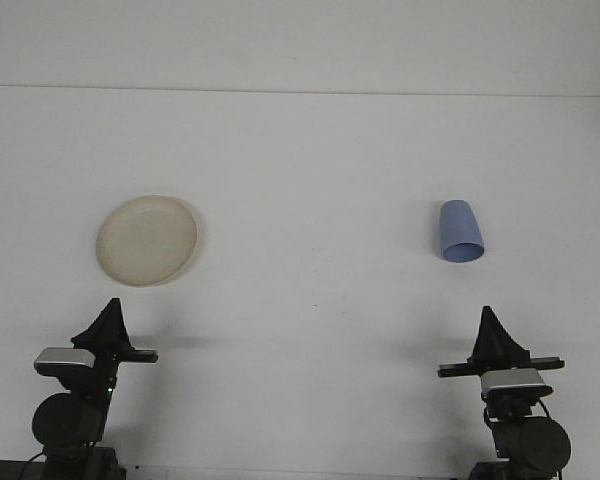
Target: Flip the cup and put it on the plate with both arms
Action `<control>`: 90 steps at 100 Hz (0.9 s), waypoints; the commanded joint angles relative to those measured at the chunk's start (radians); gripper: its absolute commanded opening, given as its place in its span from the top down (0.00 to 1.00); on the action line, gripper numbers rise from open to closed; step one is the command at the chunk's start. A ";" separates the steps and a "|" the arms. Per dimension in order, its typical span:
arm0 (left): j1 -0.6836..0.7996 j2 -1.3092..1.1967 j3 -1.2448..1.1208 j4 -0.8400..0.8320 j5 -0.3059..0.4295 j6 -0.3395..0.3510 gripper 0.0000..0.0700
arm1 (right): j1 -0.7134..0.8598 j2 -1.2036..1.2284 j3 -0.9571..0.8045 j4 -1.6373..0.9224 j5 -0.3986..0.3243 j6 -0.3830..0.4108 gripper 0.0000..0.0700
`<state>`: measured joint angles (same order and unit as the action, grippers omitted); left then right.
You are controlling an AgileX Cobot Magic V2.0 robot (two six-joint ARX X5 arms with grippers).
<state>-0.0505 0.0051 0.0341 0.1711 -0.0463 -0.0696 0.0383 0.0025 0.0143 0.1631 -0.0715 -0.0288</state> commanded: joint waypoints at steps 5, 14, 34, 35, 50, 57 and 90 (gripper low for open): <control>0.000 -0.001 -0.020 0.010 0.005 0.002 0.98 | 0.001 -0.001 -0.002 0.008 0.000 0.006 1.00; 0.000 -0.001 -0.020 0.010 0.005 0.002 0.98 | 0.000 -0.001 -0.002 0.008 0.001 0.006 1.00; 0.000 -0.001 -0.020 0.010 0.005 0.002 0.98 | 0.001 -0.001 0.012 -0.002 -0.001 0.007 1.00; 0.000 -0.001 -0.020 0.010 0.005 0.002 0.98 | 0.001 -0.001 0.015 -0.005 -0.001 0.007 1.00; 0.000 -0.001 -0.020 0.010 0.005 0.002 0.98 | 0.001 0.000 0.083 -0.076 -0.003 0.006 1.00; 0.000 -0.001 -0.020 0.010 0.005 0.002 0.98 | 0.001 0.000 0.126 -0.120 -0.002 0.007 1.00; 0.000 -0.001 -0.020 0.010 0.005 0.002 0.98 | 0.001 0.165 0.454 -0.460 -0.002 0.006 1.00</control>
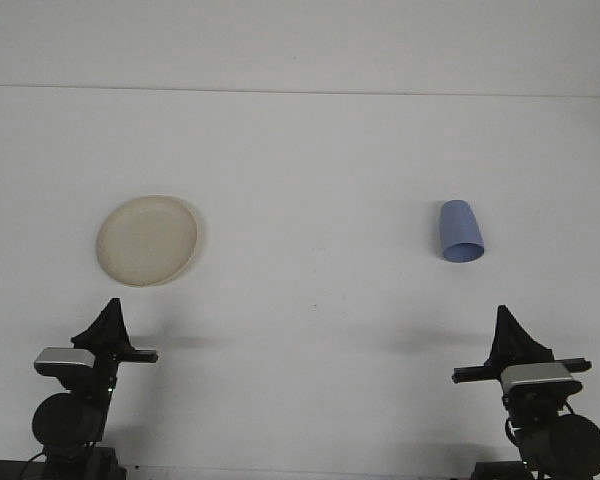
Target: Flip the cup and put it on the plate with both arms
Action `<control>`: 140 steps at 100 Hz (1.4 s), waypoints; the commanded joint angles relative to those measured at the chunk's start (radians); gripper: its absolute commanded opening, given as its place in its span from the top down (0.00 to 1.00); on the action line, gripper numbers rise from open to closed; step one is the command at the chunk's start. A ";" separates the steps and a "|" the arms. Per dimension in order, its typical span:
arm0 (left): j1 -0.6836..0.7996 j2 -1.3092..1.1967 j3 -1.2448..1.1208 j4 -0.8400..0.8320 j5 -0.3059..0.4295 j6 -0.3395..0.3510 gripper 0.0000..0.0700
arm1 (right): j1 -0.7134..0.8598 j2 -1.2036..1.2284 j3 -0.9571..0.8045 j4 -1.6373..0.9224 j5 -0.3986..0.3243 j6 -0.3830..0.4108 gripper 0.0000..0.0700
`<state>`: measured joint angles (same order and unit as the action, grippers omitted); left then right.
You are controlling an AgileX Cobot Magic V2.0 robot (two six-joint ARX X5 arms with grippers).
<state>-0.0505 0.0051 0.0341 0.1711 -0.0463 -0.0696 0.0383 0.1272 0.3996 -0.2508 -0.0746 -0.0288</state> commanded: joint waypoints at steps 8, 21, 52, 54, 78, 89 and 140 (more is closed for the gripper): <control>0.000 -0.001 -0.020 0.010 0.005 0.002 0.98 | 0.001 0.112 0.157 -0.129 0.005 0.006 1.00; 0.000 -0.001 -0.020 0.010 0.005 0.002 0.98 | 0.001 0.230 0.289 -0.272 0.024 0.006 1.00; 0.000 -0.001 -0.020 0.010 0.005 0.002 0.98 | 0.001 0.462 0.457 -0.510 0.019 0.047 1.00; 0.000 -0.001 -0.020 0.010 0.005 0.002 0.98 | 0.001 0.472 0.457 -0.516 0.019 0.058 1.00; 0.000 -0.001 -0.020 0.010 0.005 0.002 0.98 | 0.001 0.547 0.457 -0.578 0.023 0.092 1.00; 0.000 -0.001 -0.020 0.010 0.005 0.002 0.98 | 0.001 0.549 0.457 -0.562 0.022 0.092 1.00; 0.000 -0.001 -0.020 0.010 0.005 0.002 0.98 | 0.001 0.547 0.457 -0.534 0.024 0.091 0.38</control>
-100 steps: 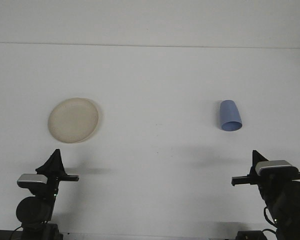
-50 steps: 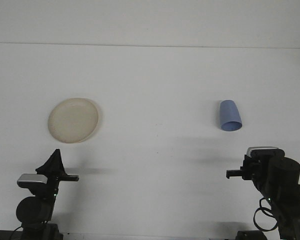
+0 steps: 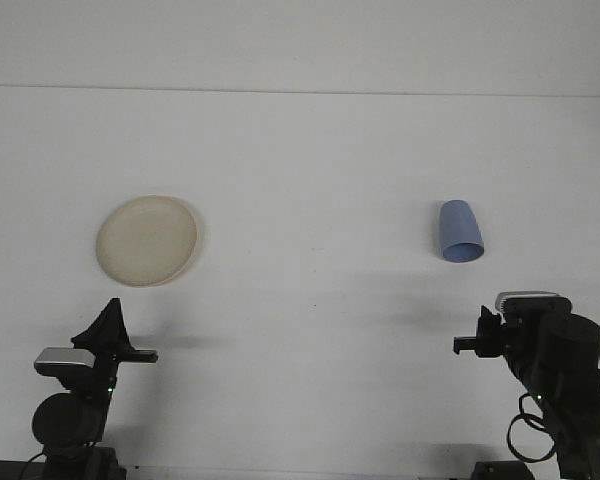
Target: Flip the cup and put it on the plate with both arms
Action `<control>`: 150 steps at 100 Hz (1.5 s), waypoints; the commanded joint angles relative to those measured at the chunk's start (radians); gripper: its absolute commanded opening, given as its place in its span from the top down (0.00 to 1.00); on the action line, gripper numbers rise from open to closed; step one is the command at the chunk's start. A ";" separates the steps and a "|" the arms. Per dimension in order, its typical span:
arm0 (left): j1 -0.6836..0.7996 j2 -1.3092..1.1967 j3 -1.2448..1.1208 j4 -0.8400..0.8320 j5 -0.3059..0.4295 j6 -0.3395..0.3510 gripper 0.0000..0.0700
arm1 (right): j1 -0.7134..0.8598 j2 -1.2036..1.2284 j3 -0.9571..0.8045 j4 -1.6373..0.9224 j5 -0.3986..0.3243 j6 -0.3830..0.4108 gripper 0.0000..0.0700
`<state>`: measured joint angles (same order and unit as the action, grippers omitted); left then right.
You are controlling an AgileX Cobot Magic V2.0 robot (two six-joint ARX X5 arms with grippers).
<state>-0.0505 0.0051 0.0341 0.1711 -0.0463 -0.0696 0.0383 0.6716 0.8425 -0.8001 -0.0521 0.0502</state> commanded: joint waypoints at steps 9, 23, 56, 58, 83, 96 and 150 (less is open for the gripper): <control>0.000 -0.001 -0.020 0.010 0.005 0.002 0.98 | 0.001 0.002 0.014 0.023 0.002 0.012 0.33; 0.000 -0.001 -0.020 0.010 0.005 0.002 0.98 | 0.001 0.003 0.014 0.023 0.001 0.009 0.33; 0.000 -0.001 -0.020 0.010 0.005 0.002 0.98 | 0.000 0.071 0.013 0.193 0.001 0.006 0.33; 0.000 -0.001 -0.020 0.010 0.005 0.002 0.98 | 0.000 0.081 0.013 0.209 0.001 0.005 0.33; 0.000 -0.001 -0.020 0.010 0.005 0.002 0.98 | 0.000 0.176 -0.068 0.465 0.000 -0.020 0.33; 0.000 -0.001 -0.020 0.010 0.005 0.002 0.98 | 0.000 0.193 -0.156 0.615 0.001 -0.019 0.33; 0.000 -0.001 -0.020 0.010 0.005 0.002 0.98 | -0.077 0.414 -0.376 1.064 0.053 -0.029 0.33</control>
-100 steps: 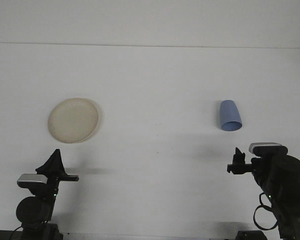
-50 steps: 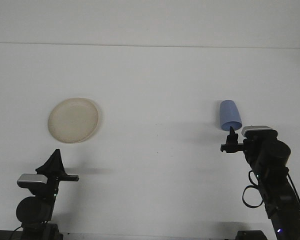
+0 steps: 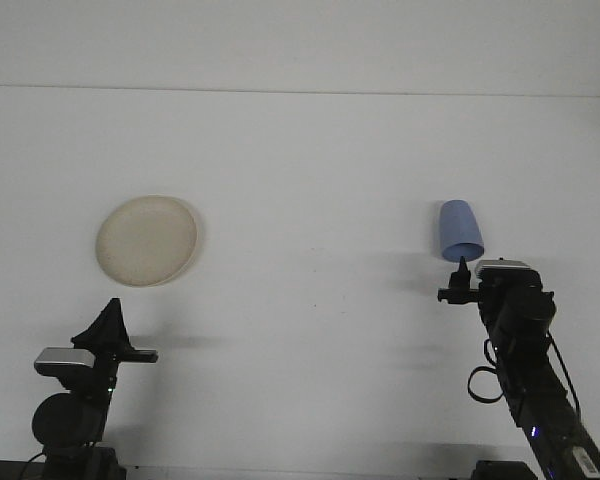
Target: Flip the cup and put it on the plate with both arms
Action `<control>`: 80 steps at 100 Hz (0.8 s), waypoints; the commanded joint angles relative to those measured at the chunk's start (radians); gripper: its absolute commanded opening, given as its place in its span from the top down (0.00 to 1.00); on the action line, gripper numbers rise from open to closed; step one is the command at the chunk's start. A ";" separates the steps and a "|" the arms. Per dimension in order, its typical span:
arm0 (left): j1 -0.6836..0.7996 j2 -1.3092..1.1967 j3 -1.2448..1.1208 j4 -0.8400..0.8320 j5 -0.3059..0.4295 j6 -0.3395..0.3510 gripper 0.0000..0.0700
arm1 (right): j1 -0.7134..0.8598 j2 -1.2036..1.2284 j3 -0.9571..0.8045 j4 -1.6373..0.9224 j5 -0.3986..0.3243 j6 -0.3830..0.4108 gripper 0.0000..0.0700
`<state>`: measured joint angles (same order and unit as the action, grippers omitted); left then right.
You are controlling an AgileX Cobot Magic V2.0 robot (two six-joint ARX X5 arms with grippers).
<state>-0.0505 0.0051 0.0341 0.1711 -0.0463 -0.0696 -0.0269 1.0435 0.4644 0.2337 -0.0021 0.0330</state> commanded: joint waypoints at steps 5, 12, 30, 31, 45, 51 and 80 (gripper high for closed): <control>0.000 -0.001 -0.020 0.010 0.005 0.002 0.98 | -0.026 0.077 0.002 0.060 0.001 -0.016 0.33; 0.000 -0.001 -0.020 0.010 0.005 0.002 0.98 | -0.045 0.122 0.002 0.092 -0.010 -0.029 0.33; 0.000 -0.001 -0.020 0.010 0.005 0.002 0.98 | -0.098 0.256 0.002 0.203 -0.079 -0.042 0.33; 0.000 -0.001 -0.020 0.010 0.005 0.002 0.98 | -0.101 0.263 0.002 0.211 -0.083 -0.043 0.33; 0.000 -0.001 -0.020 0.010 0.005 0.002 0.98 | -0.132 0.362 0.002 0.335 -0.134 -0.049 0.33; 0.000 -0.001 -0.020 0.010 0.005 0.002 0.98 | -0.138 0.402 0.002 0.385 -0.141 -0.049 0.33; 0.000 -0.001 -0.020 0.010 0.005 0.002 0.98 | -0.151 0.558 0.032 0.532 -0.166 -0.050 0.33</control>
<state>-0.0505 0.0051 0.0341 0.1711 -0.0463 -0.0696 -0.1749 1.5639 0.4702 0.7479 -0.1612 -0.0040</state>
